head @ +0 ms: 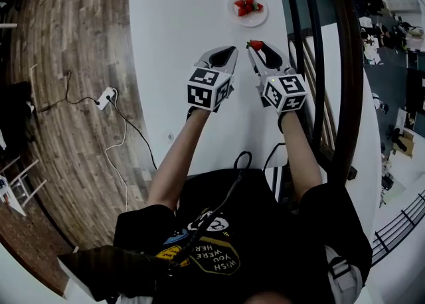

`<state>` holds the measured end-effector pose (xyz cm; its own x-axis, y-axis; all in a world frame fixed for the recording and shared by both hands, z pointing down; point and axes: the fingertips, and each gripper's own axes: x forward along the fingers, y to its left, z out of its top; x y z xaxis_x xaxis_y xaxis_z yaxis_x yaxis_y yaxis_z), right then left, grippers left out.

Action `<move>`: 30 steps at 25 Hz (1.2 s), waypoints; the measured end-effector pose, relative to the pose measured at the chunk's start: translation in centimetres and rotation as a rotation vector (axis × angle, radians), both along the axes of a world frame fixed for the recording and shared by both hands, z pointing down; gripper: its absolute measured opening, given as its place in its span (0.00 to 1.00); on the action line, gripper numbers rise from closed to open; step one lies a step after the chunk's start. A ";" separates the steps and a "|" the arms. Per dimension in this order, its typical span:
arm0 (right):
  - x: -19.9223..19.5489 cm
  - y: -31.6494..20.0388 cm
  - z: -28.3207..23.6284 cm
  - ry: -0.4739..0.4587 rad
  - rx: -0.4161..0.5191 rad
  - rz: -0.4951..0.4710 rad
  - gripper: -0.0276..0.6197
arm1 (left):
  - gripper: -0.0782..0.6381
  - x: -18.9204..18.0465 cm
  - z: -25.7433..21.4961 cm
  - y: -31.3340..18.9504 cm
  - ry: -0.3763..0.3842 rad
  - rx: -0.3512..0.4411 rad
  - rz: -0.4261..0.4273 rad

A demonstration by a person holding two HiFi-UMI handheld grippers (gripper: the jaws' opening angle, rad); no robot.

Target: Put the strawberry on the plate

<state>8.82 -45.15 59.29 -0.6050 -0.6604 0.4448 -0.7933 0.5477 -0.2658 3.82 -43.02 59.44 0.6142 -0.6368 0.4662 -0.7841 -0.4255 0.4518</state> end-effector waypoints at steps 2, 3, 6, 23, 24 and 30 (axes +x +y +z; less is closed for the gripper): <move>0.2 -0.3 0.6 0.011 -0.004 -0.001 0.24 | 0.11 0.1 0.4 -0.2 -0.003 -0.005 0.001; 0.4 -0.5 0.8 0.015 -0.006 0.000 0.24 | 0.11 0.3 0.5 -0.3 -0.005 -0.007 0.003; 0.8 -0.9 1.3 0.029 -0.007 0.002 0.24 | 0.11 0.8 0.9 -0.7 -0.006 -0.015 0.011; 0.7 -4.8 6.2 0.126 -0.028 -0.031 0.24 | 0.11 1.2 5.6 -4.8 -0.011 -0.089 -0.001; 0.6 -5.0 6.4 0.130 -0.026 -0.031 0.24 | 0.11 1.3 5.6 -4.9 -0.015 -0.087 0.004; 0.3 -6.5 8.2 0.155 -0.025 -0.024 0.24 | 0.11 1.7 7.4 -5.5 -0.035 -0.103 0.029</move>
<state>9.10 -51.63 67.50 -0.5432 -0.6339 0.5506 -0.8126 0.5619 -0.1547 5.57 -48.53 66.86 0.6137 -0.5665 0.5499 -0.7883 -0.4007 0.4670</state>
